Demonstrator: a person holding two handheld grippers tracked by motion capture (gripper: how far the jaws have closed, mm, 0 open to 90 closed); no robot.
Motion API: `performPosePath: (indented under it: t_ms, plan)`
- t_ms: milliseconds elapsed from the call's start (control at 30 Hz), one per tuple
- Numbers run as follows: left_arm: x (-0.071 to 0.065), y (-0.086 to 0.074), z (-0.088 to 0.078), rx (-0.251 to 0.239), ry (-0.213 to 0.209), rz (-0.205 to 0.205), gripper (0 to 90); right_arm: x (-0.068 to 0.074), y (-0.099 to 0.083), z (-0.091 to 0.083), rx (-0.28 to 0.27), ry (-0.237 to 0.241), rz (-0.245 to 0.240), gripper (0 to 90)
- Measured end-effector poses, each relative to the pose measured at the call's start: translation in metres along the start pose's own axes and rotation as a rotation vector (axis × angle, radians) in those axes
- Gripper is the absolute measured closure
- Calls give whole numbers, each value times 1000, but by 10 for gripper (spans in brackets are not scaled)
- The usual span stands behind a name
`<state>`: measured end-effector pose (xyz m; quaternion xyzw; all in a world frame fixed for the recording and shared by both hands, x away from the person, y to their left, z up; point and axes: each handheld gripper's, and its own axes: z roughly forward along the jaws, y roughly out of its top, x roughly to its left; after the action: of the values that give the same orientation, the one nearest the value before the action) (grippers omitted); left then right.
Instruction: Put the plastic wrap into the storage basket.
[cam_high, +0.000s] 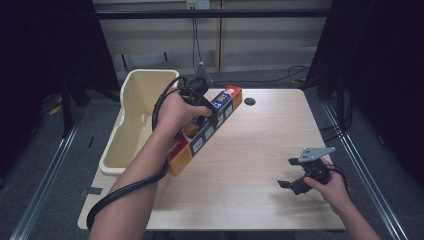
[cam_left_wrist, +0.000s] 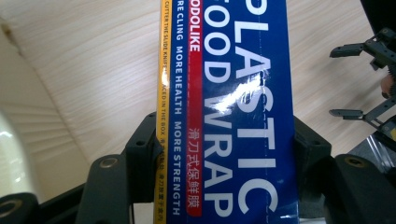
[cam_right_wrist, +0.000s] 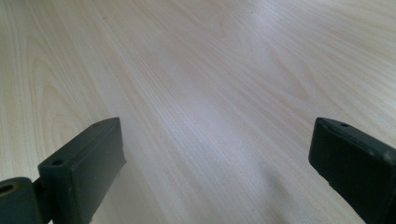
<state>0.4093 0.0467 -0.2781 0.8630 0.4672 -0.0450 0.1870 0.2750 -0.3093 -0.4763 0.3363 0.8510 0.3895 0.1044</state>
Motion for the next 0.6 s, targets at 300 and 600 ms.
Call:
performPosePath:
  t_ms: [300, 600]
  plan:
    - [8, -2, -13, 4, 5, -18, 404, 0, 0, 0, 1, 3, 0, 31]
    - [16, -4, -32, -20, 18, -58, 404, 0, 0, 0, 2, 0, 2, 31]
